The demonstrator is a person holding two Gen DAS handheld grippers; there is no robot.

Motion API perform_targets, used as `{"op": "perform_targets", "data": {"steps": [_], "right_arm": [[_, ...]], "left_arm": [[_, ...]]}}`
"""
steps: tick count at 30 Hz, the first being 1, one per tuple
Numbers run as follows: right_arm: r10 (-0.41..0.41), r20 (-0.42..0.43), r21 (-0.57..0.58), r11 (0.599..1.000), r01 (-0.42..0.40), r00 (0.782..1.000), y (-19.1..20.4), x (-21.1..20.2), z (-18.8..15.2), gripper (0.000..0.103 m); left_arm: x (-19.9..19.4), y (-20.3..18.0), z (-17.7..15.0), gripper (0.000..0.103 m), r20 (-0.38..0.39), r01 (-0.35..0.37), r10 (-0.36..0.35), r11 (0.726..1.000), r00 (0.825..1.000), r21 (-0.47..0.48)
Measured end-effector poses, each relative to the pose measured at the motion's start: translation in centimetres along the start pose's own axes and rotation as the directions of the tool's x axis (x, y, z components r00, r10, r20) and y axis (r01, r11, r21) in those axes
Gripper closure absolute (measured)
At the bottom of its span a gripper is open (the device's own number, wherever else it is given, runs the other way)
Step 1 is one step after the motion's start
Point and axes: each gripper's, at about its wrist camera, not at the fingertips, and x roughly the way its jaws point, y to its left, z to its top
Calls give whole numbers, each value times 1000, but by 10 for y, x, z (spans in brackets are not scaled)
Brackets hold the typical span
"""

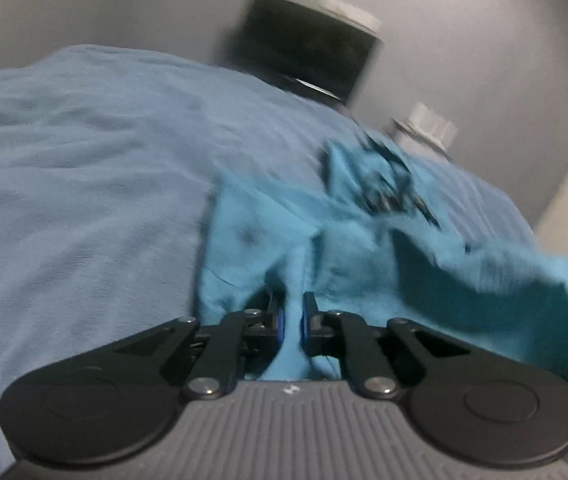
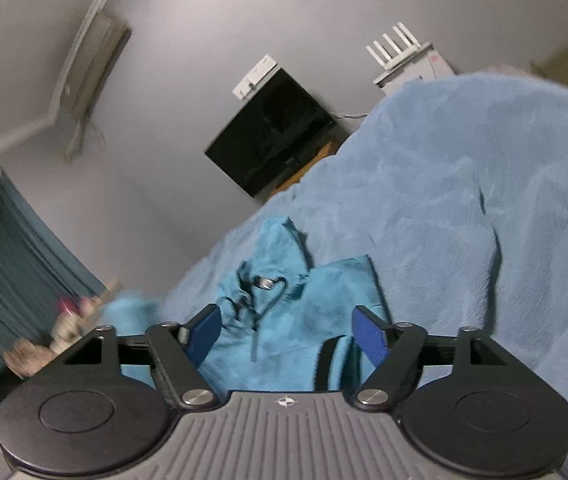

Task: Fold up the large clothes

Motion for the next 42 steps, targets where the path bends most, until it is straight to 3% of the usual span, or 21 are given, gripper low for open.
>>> {"op": "perform_targets", "data": {"steps": [2,3,5,7,10,14,16,19,21,23,24,26,28,29,30,32,33,35,37,40,42], "right_arm": [[36,13,62,997,-37,999,-11,1,-1,21],[48,15,90,995,-49,999,-17,4,-3,15],[38,2,91,995,-38,999,-25,14,-8,13],[-65,-39,-22,998,64,997,-24,31,-14,13],[-170,-77,-194,969,153,982,-16,57,-23,14],[-222,-13,-366,908,202,975,5,82,-25,15],[-231,9,-375,901,217,973,8,97,-20,15],[-231,-27,-303,929,212,973,-4,121,-15,15],[-237,-69,-272,939,210,969,-13,136,-17,15],[-246,-113,-273,939,208,963,-19,151,-22,15],[-247,-129,-281,938,204,960,-22,155,-24,15],[-223,-162,-291,942,170,961,-24,160,-28,21],[-225,-140,-332,928,169,964,-19,160,-33,55],[-219,-121,-373,914,160,968,-14,156,-35,83],[-210,-98,-422,894,150,973,-7,152,-38,86],[-188,-21,-520,841,150,982,12,146,-44,92],[-174,29,-551,819,161,984,21,142,-47,93],[-145,112,-555,811,183,983,32,134,-46,93],[-165,177,-553,799,237,970,35,135,-46,93],[-277,154,-562,765,315,948,29,155,-52,75],[-357,113,-563,746,356,927,22,168,-57,59]], "left_arm": [[-4,7,0,98,11,-46,47,997,999,-67],[-3,8,-1,98,4,-65,65,995,998,-74],[-2,4,-5,98,6,-107,108,994,994,-37],[-1,1,-6,98,16,-107,108,994,994,-36],[4,-1,-7,98,7,-105,105,994,994,-13],[2,-2,-8,98,26,-104,104,994,994,15],[3,-2,-6,95,32,-101,101,995,994,11],[12,2,-3,82,37,-83,84,996,996,-29],[18,5,-3,59,43,-68,70,997,997,-48],[28,6,-3,45,25,-64,65,997,998,-43],[34,6,-4,43,13,-66,66,997,998,-38],[41,7,-7,45,5,-29,29,999,1000,-31],[42,2,-8,64,8,-1,1,1000,1000,3],[39,-4,-7,77,14,-9,9,998,1000,60],[36,-10,-7,91,32,-21,17,994,999,109],[25,-21,-3,98,101,1,-19,985,995,175],[20,-23,0,100,145,-5,-20,986,989,169],[15,-22,6,100,209,-20,-6,992,978,123],[19,-19,7,100,210,-55,33,993,977,103],[38,-16,-2,98,132,-131,113,983,985,130],[44,-14,-8,82,109,-154,141,981,984,121]]}}
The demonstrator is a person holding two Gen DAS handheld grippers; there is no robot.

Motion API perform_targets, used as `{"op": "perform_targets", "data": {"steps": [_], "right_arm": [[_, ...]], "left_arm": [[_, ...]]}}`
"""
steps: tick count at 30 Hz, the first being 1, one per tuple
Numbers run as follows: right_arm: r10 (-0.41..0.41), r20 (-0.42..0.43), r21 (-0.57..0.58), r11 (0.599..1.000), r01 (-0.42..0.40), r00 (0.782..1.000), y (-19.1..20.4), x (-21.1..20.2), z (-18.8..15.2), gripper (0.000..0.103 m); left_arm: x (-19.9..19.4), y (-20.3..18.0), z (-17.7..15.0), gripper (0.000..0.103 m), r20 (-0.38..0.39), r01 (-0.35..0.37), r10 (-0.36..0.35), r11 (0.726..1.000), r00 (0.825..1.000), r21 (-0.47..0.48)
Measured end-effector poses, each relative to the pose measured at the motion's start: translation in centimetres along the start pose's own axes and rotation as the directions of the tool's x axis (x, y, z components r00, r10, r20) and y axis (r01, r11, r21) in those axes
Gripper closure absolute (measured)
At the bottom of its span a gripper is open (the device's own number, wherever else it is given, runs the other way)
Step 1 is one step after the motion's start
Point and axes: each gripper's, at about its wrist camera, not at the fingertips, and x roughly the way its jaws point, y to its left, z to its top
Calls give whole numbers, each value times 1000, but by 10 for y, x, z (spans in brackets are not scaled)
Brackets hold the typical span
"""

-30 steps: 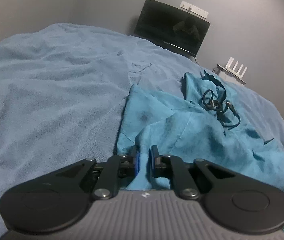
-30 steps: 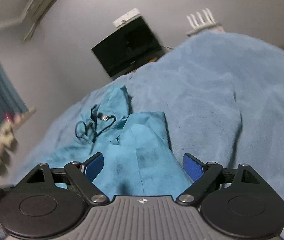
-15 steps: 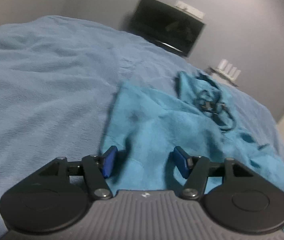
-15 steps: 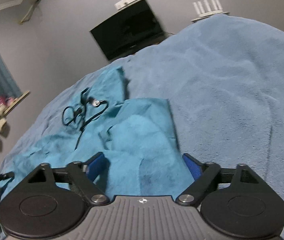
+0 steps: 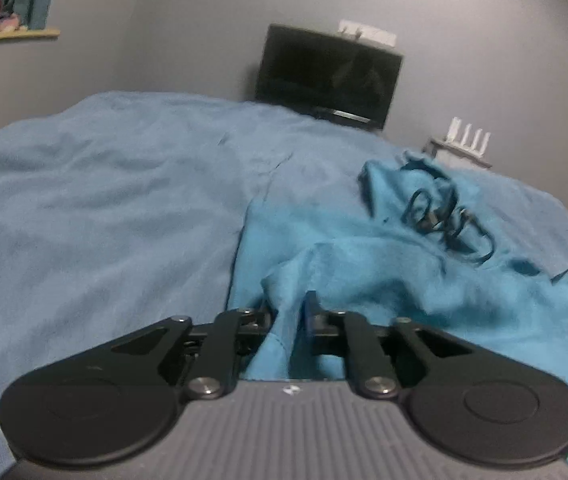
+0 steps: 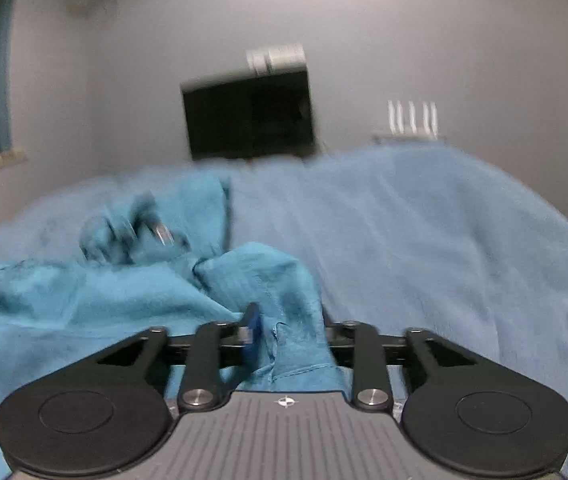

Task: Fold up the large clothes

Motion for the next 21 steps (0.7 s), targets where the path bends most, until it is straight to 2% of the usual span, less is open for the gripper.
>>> {"op": "perform_targets", "data": {"steps": [2,3,5,7,9,11,14,16,17,18,19,21], "right_arm": [[-9,3,1,1000,9,1000,2,1,-4,50],[-10,16,-3,1000,10,1000,4,-2,-2,45],[-17,60,-24,1000,18,998,12,-10,2,41],[-5,101,-54,998,11,995,21,-19,5,41],[33,126,-101,995,-20,991,32,-27,8,37],[67,120,-153,987,-48,990,44,-34,11,30],[76,103,-228,972,-51,992,59,-34,6,26],[38,99,-277,961,-9,994,64,-32,0,26],[40,94,-281,960,-12,995,65,-31,-1,26],[62,80,-269,962,-39,995,63,-31,-3,26],[91,55,-254,964,-74,994,62,-30,-4,26],[98,4,-259,961,-93,995,64,-24,-10,26]], "left_arm": [[-2,0,1,75,2,-24,24,1000,1000,-3],[-4,1,3,67,9,-29,29,1000,1000,-4],[-14,-5,9,64,48,-47,48,999,998,-19],[-26,-15,13,59,110,-21,20,1000,994,3],[-33,-30,17,44,143,7,-16,998,990,66],[-35,-47,16,39,156,31,-53,990,986,138],[-26,-65,10,37,120,18,-45,976,992,217],[-21,-73,1,37,112,-28,-5,955,994,294],[-19,-75,-3,37,101,-22,-12,944,995,329],[-16,-76,-6,37,75,-1,-27,938,997,346],[-9,-76,-9,37,29,2,-13,939,1000,344],[4,-73,-14,37,-37,-24,38,945,999,328]]}}
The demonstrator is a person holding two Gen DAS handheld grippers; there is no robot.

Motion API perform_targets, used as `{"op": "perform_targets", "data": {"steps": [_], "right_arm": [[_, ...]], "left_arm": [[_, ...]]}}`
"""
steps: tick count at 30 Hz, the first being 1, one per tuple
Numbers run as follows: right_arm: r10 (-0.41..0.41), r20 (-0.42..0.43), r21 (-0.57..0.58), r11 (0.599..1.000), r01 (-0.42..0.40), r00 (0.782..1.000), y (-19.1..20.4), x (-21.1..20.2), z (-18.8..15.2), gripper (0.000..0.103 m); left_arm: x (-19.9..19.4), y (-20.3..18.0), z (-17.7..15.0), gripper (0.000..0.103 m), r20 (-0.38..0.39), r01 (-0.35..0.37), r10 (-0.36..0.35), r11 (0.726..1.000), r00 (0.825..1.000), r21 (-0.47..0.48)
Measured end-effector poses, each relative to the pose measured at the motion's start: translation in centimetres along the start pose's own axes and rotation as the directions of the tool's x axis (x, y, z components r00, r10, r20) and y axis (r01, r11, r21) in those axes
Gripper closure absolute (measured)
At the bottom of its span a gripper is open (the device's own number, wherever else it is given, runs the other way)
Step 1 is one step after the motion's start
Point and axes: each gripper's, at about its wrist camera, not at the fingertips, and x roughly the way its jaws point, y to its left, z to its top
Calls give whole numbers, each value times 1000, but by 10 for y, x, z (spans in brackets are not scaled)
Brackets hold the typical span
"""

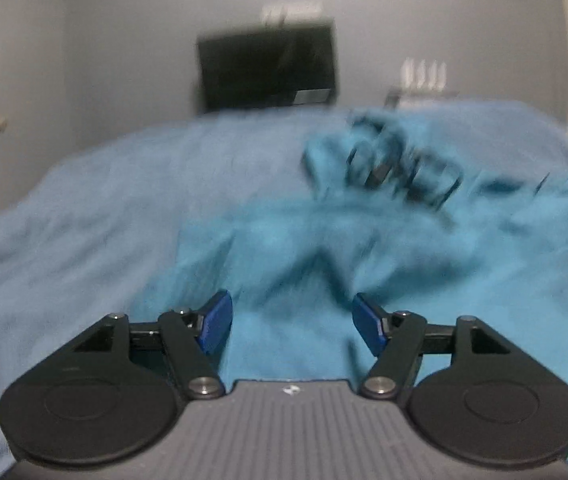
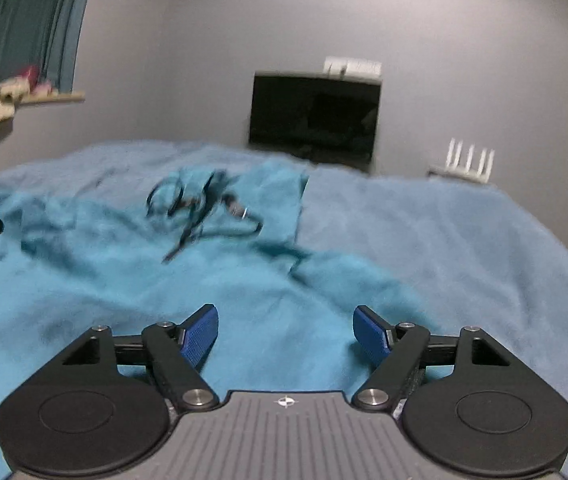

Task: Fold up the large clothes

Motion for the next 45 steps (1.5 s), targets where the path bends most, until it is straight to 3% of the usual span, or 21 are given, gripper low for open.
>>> {"op": "perform_targets", "data": {"steps": [4,7,10,14,16,18,22,24,25,27,29,32,36,40,43,45], "right_arm": [[-12,-74,0,1000,12,997,-4,8,-15,24],[-22,-48,32,999,24,999,-10,9,-24,20],[-43,-43,76,996,46,998,-14,4,-24,19],[-59,-24,72,996,61,998,-7,-24,-20,15],[-9,-35,37,999,10,999,4,-36,-19,13],[20,-80,-17,1000,-21,997,15,-46,-20,8],[-12,-172,-81,997,-2,985,28,-56,-31,8],[-48,-193,-47,998,40,980,22,-64,-34,4],[-69,-206,-11,998,68,976,16,-68,-37,3],[-78,-247,75,992,100,966,1,-75,-42,2],[-85,-261,167,977,131,961,-12,-87,-47,4],[-103,-198,223,964,148,975,-12,-115,-46,9],[30,-70,223,975,-13,997,21,-140,-39,8],[96,-21,33,995,-96,995,74,-140,-40,8],[76,-29,-88,993,-78,997,97,-129,-48,8],[71,-71,-105,991,-78,995,100,-118,-51,8]], "left_arm": [[14,3,-14,36,-27,-32,32,999,999,7],[8,3,-13,32,-26,-46,46,999,999,3],[-5,6,-8,29,-30,-36,33,996,999,-81],[-38,1,-4,29,-12,103,-106,979,994,-175],[-49,-14,-5,29,-39,192,-199,971,979,-141],[-53,-31,-9,29,-113,230,-241,968,964,-101],[-60,-54,-35,24,-253,136,-128,991,959,16],[-69,-50,-44,8,-251,58,-43,997,967,55],[-72,-45,-46,5,-251,24,-9,998,968,55],[-83,-24,-52,3,-273,-33,30,999,962,-7],[-96,3,-55,3,-283,-65,18,985,959,-159],[-122,17,-54,3,-240,-108,36,950,970,-293],[-149,-12,-46,3,-100,32,-69,942,993,-334],[-148,-74,-34,3,-33,152,-162,968,986,-200],[-137,-113,-33,3,-8,189,-191,976,982,-105],[-123,-128,-39,3,-31,182,-183,983,983,-36]]}}
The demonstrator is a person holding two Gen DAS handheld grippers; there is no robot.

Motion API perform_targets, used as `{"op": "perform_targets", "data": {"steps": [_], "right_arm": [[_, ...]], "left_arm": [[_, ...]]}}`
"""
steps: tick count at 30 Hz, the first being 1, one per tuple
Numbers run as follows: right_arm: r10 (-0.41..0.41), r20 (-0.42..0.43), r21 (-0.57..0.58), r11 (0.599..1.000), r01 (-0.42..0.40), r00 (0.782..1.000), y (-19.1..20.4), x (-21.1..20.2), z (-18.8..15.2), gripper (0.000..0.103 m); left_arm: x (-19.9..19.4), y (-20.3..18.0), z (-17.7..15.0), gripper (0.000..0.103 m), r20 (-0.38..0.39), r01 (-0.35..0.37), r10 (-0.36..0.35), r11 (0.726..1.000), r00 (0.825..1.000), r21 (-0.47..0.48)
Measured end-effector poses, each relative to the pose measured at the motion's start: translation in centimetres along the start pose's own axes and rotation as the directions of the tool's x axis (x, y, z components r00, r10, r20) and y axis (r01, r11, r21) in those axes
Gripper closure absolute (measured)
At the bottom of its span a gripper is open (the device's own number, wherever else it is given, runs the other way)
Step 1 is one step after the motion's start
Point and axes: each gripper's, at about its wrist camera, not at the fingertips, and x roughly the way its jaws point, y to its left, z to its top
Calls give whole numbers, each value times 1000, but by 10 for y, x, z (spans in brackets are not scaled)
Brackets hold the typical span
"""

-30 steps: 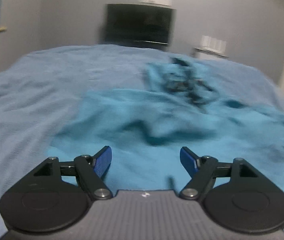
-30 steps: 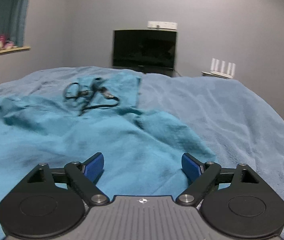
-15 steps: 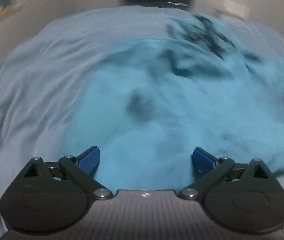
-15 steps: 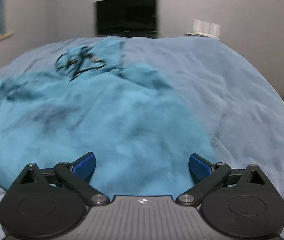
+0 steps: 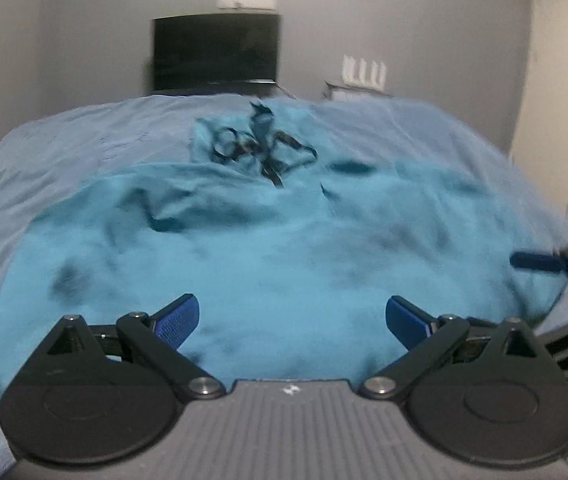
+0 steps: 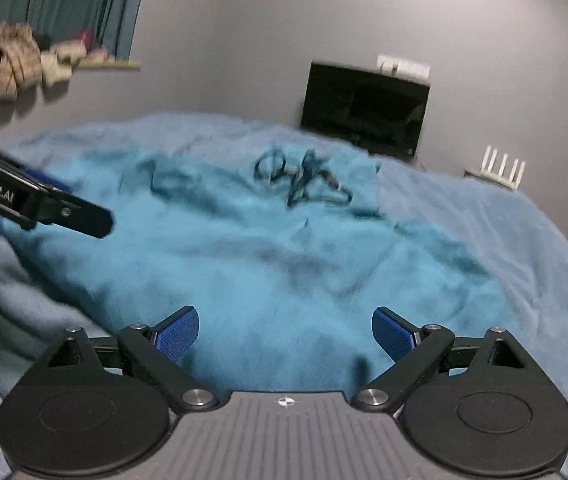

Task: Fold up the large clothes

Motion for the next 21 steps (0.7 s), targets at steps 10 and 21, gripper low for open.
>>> {"op": "perform_targets", "data": {"steps": [10,21], "right_arm": [[21,-109,-15,1000,-23,994,7,20,-20,6],[-12,-57,170,985,22,998,-17,17,-7,11]], "left_arm": [[35,-3,-34,0,-177,-5,20,996,984,85],[8,-1,-21,0,30,1,1,999,1000,-35]]}}
